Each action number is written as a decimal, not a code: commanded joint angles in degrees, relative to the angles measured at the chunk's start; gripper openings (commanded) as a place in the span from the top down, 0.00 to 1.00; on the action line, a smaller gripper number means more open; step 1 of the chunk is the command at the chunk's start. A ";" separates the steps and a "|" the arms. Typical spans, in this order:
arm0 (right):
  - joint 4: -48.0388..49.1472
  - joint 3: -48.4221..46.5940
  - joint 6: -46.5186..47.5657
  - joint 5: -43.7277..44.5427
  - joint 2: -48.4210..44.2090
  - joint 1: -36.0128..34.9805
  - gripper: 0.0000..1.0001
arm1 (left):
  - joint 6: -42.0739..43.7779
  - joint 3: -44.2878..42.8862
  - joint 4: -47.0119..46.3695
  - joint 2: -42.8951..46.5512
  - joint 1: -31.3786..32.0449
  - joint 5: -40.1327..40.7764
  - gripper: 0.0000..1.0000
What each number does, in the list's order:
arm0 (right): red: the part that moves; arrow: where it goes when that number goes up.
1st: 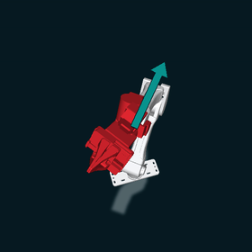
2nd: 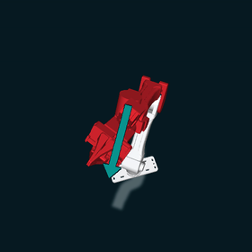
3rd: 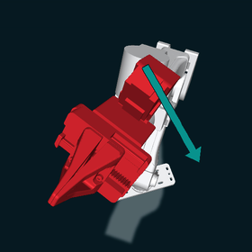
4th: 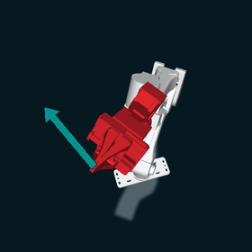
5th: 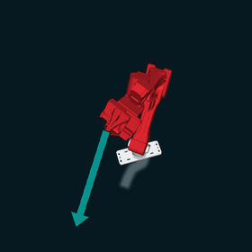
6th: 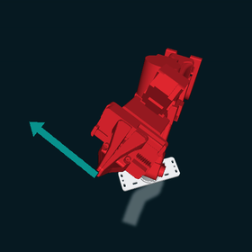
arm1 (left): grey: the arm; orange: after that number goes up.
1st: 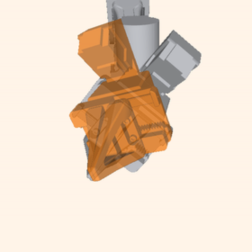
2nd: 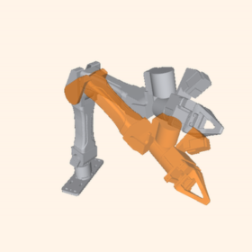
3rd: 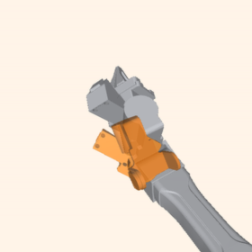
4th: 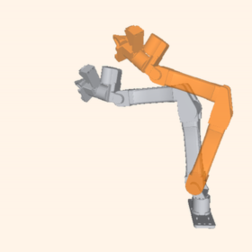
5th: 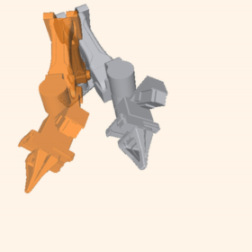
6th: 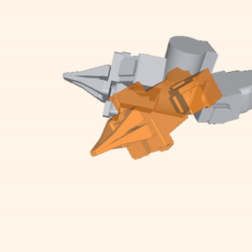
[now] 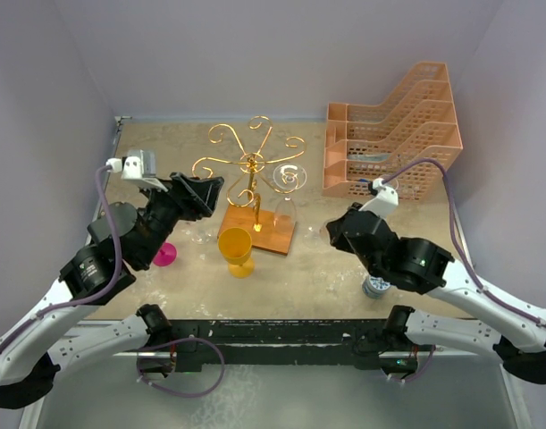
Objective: Place the wine glass upside down on the wine glass rack
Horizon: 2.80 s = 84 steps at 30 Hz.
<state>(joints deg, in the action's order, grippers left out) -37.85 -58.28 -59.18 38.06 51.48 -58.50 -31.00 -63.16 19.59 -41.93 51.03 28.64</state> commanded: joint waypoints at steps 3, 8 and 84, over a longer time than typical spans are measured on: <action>3.11 -2.48 -5.62 9.73 -4.17 -0.12 1.00 | -2.65 -3.73 -3.70 -1.49 -0.05 -3.45 0.39; 4.19 -6.60 -9.95 15.89 -7.33 -0.12 1.00 | -2.94 -5.42 -6.30 -3.23 -0.05 -4.52 0.39; 87.61 4.01 5.80 -14.64 -7.93 -0.12 1.00 | -29.11 -17.31 -54.46 -34.04 -0.05 -15.80 0.65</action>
<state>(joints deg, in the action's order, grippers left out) 44.58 -53.93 -51.94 28.01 44.56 -58.46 -57.87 -81.49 -27.90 -76.05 51.05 11.55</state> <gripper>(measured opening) 0.034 0.363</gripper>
